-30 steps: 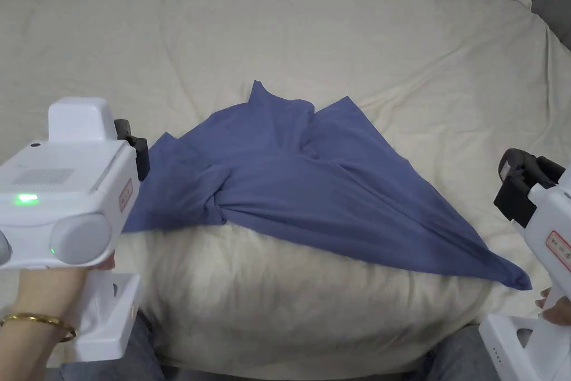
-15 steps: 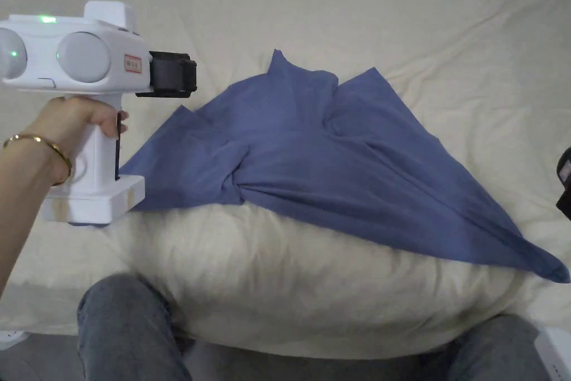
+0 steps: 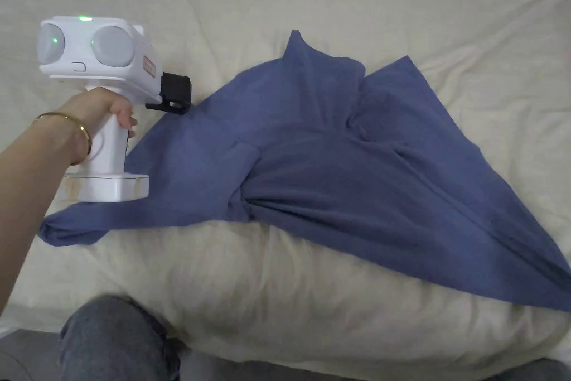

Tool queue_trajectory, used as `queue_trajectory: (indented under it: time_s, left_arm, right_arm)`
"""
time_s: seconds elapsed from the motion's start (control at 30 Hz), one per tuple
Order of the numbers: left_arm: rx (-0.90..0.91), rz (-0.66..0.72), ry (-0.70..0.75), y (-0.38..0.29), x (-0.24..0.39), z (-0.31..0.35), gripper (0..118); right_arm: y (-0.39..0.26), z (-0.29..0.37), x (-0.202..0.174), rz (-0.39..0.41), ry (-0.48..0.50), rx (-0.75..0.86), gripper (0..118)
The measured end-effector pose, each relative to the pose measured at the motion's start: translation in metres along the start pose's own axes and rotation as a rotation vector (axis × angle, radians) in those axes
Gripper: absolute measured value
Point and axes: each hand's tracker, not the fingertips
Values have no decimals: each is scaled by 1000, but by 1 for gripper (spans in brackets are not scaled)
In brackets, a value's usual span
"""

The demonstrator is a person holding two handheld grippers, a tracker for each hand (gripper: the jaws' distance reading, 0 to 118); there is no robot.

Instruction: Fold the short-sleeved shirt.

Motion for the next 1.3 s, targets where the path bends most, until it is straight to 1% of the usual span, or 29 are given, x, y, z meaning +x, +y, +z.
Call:
queue_trajectory:
  time_s: [0.13,0.17,0.2,0.3,0.33,0.37,0.4,0.43,0.47,0.5,0.57,0.63,0.77,0.83,0.9,1.03,1.17,1.2,1.3]
  left_arm:
    - [-33,-2,-55,-1,6,-12,75]
    - [-41,-2,-61,-2,9,-15,70]
    - [-47,-6,-61,-4,11,-18,64]
    - [-20,-35,-31,-15,18,-18,62]
    - [-14,-53,-29,-17,20,-17,56]
    - [-8,-58,-26,-18,22,-15,45]
    - [-3,-46,-34,-17,20,-12,24]
    - [3,-23,-33,-17,20,-9,5]
    - [9,-2,28,-16,20,-6,0]
    - [15,29,-50,-16,18,0,0]
    - [69,44,-39,-16,13,16,0]
    - [137,67,-84,-20,9,39,0]
    - [265,91,-123,-25,-2,91,0]
    - [331,129,-157,-32,-11,118,0]
    - [402,171,-184,-48,-17,147,0]
    - [506,217,-172,-86,-28,190,0]
    - [511,242,-177,-129,-36,210,0]
    - [500,256,-178,-140,-44,205,0]
    - [471,267,-131,-168,-50,205,0]
  right_arm:
    - [4,-11,-4,11,8,-18,1]
    - [4,-14,-5,16,7,-21,1]
    - [3,-15,-7,23,5,-26,1]
    - [0,-15,-10,33,2,-30,1]
    - [-1,-15,-10,28,8,-32,1]
    - [-5,-15,-9,19,15,-37,1]
    - [-7,-15,-8,13,22,-44,1]
    - [-8,-15,-8,9,27,-49,1]
    - [-10,-14,-9,5,29,-51,1]
    - [-12,-11,-10,3,28,-53,1]
    - [-14,-7,-8,-8,39,-52,1]
    - [-14,0,-9,-15,44,-45,1]
    - [-12,11,-5,-36,56,-27,1]
    - [-11,17,-2,-52,63,-12,1]
    - [-7,26,-3,-53,62,3,1]
    - [-4,38,0,-39,53,22,2]
    - [-5,44,6,-45,37,24,2]
    - [-6,44,8,-48,28,24,8]
    - [-6,40,18,-53,21,-22,20]
